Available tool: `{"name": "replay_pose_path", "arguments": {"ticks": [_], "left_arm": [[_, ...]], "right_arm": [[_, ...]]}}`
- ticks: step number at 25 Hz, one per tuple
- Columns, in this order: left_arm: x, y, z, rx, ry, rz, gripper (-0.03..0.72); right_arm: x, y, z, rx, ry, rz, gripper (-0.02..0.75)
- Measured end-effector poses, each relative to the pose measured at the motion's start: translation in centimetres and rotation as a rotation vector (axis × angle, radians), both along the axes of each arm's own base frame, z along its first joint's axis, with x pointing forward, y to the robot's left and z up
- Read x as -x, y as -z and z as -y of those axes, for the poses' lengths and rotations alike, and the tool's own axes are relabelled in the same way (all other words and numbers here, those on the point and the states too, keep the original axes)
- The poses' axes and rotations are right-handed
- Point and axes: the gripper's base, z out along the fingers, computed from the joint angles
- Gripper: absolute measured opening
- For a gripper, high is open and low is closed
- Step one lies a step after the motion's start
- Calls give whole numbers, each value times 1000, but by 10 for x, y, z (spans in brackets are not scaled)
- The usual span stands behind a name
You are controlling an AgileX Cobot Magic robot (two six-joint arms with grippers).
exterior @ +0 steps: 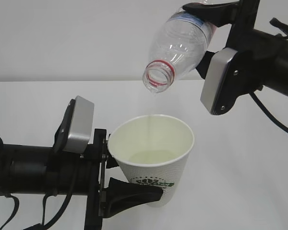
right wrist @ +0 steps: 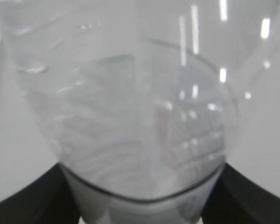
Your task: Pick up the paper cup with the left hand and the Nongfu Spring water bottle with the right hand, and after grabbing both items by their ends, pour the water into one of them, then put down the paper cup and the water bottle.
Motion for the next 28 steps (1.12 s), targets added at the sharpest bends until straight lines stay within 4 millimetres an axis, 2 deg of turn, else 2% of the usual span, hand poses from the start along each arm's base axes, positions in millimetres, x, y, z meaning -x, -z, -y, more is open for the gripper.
{"name": "replay_pose_path", "arguments": {"ticks": [28], "left_arm": [[0, 0, 0, -3, -1, 0, 465]], "right_arm": [[0, 0, 0, 18, 2, 16, 494]]}}
